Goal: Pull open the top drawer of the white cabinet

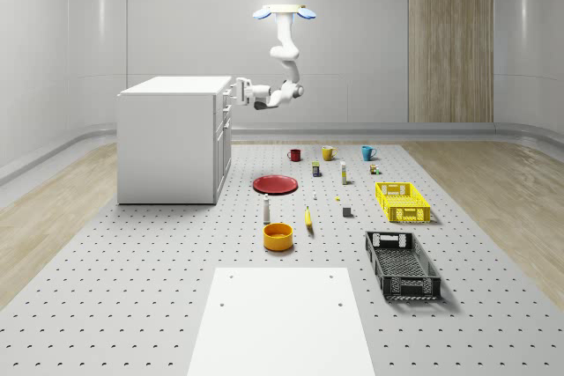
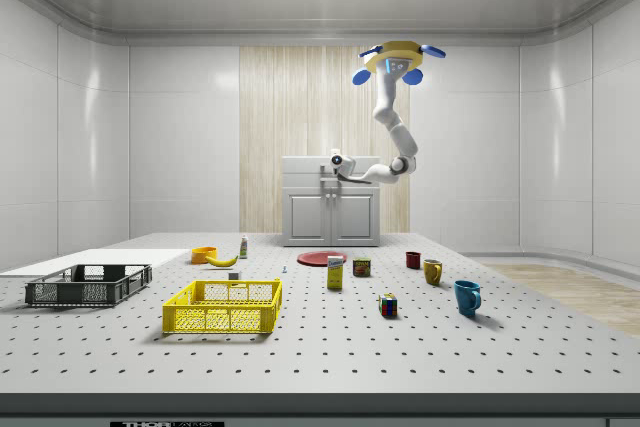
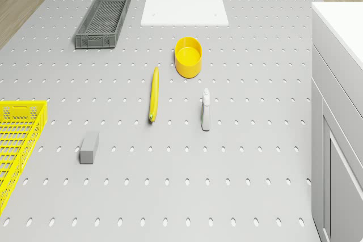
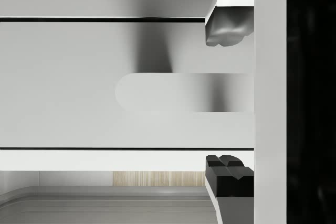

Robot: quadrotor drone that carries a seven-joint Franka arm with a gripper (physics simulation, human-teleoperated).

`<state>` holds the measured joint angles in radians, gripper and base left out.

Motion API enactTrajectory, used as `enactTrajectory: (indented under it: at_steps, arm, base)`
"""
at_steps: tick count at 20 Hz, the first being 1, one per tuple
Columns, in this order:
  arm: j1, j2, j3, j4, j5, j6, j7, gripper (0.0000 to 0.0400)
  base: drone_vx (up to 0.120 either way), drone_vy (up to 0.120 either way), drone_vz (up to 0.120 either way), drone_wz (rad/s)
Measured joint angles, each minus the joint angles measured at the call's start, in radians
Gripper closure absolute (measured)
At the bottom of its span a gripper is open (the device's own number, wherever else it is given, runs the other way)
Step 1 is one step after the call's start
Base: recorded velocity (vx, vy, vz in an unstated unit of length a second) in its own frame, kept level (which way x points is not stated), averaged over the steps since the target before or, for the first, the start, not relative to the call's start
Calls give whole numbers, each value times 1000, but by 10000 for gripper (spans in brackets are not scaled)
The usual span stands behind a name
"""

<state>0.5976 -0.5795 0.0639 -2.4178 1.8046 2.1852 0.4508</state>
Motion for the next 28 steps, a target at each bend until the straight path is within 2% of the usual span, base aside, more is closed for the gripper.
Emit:
enactTrajectory:
  at_steps: [9, 21, 24, 28]
  arm:
    - [-29, 17, 40, 16, 23, -1, -4, 95]
    - [-67, 18, 71, 27, 28, -13, 11, 95]
    - [-75, 17, 78, 28, 29, -16, 13, 192]
    - [-85, 16, 85, 28, 31, -20, 15, 257]
  base:
    - [0, 0, 0, 0]
    - [0, 0, 0, 0]
    - [0, 0, 0, 0]
    - [0, 0, 0, 0]
